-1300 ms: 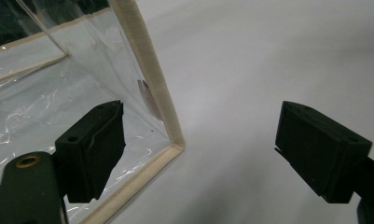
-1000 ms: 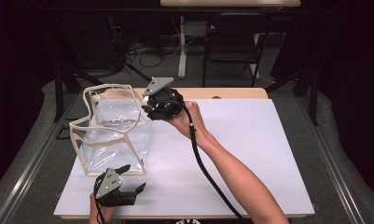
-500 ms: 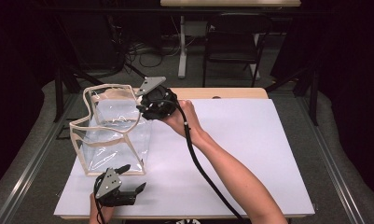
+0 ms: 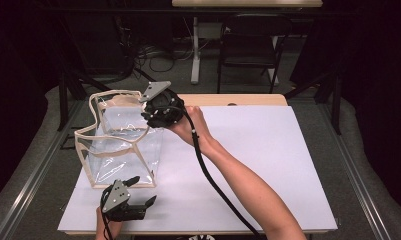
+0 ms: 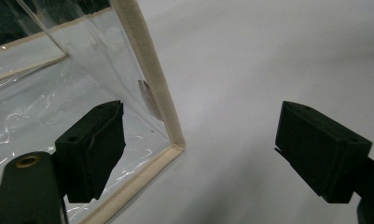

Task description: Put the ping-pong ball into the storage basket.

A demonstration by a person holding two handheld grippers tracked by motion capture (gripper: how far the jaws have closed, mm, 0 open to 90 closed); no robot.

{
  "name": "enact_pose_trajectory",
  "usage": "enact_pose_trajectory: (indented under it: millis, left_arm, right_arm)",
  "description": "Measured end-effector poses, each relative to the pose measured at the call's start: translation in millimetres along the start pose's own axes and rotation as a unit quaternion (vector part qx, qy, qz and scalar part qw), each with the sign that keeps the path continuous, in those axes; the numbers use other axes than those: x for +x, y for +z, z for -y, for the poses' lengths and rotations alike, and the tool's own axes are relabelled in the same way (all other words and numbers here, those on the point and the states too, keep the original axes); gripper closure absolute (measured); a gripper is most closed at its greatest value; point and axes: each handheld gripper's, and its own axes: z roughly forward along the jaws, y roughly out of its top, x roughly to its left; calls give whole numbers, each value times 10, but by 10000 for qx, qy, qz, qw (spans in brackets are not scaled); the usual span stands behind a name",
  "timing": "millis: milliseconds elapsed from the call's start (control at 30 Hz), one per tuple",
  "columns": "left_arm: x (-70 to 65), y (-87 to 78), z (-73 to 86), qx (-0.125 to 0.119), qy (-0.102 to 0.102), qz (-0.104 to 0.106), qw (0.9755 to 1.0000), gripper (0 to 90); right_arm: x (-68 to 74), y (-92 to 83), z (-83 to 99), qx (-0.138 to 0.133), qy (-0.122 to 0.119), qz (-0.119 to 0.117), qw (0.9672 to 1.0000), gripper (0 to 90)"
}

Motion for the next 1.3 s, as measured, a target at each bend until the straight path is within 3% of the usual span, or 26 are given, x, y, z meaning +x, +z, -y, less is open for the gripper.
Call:
enact_pose_trajectory:
  millis: [1300]
  left_arm:
    - [-5,0,-2,10,22,7,10000,159]
  right_arm:
    - [178,164,-112,196,-189,-177,9995,512]
